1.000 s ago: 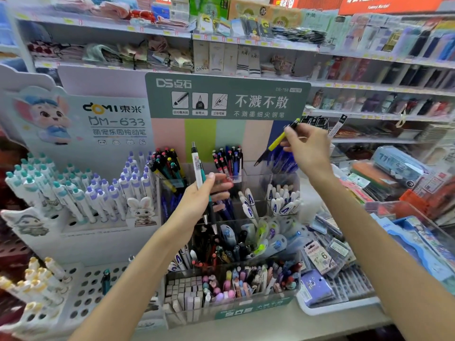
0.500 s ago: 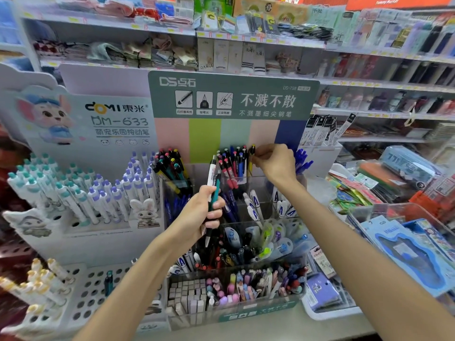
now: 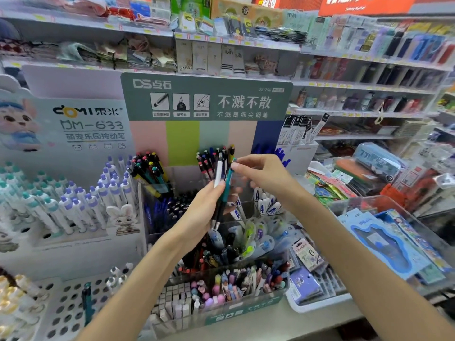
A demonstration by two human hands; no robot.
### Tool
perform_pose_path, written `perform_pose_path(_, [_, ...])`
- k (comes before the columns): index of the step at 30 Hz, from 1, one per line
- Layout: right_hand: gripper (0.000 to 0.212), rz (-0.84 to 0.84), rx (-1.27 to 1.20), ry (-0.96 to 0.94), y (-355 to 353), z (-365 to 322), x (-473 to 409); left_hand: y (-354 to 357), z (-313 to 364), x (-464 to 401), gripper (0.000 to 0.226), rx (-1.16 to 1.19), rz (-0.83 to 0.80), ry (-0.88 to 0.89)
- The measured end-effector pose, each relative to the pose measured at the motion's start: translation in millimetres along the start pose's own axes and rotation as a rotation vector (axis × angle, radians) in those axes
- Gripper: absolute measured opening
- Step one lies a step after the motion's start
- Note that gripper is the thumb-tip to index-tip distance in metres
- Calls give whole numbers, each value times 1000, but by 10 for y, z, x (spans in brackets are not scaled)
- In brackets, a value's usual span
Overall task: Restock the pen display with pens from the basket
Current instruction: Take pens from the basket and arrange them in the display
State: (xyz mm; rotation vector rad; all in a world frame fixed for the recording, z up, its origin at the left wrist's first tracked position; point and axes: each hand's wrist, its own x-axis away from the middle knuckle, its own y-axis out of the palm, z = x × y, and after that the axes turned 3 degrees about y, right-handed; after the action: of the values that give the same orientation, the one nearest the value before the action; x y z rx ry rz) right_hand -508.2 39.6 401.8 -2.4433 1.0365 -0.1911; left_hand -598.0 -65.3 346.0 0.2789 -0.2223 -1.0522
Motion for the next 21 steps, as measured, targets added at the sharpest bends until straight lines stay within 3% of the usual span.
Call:
perform_pose_path(2, [20,75,-140,24,-137,-31,-49,4,30,-3,28,-35,21,-4])
perform_pose_path(5, [18,337,-271,-14,-326,-54,-193,-85,56,-18,31,-188,81,27])
perform_pose_path(9, [19,600,2,-134,-257,73,-448,-258,84,11,30,-301,134,27])
perform_pose_path(15, [20,456,322,-113,128,272,-659,-338,114,82,26,-125,113,-56])
perform_pose_path(21, [21,500,301,-88,246,304,-714,-401,140,136,26,-87,109,-86])
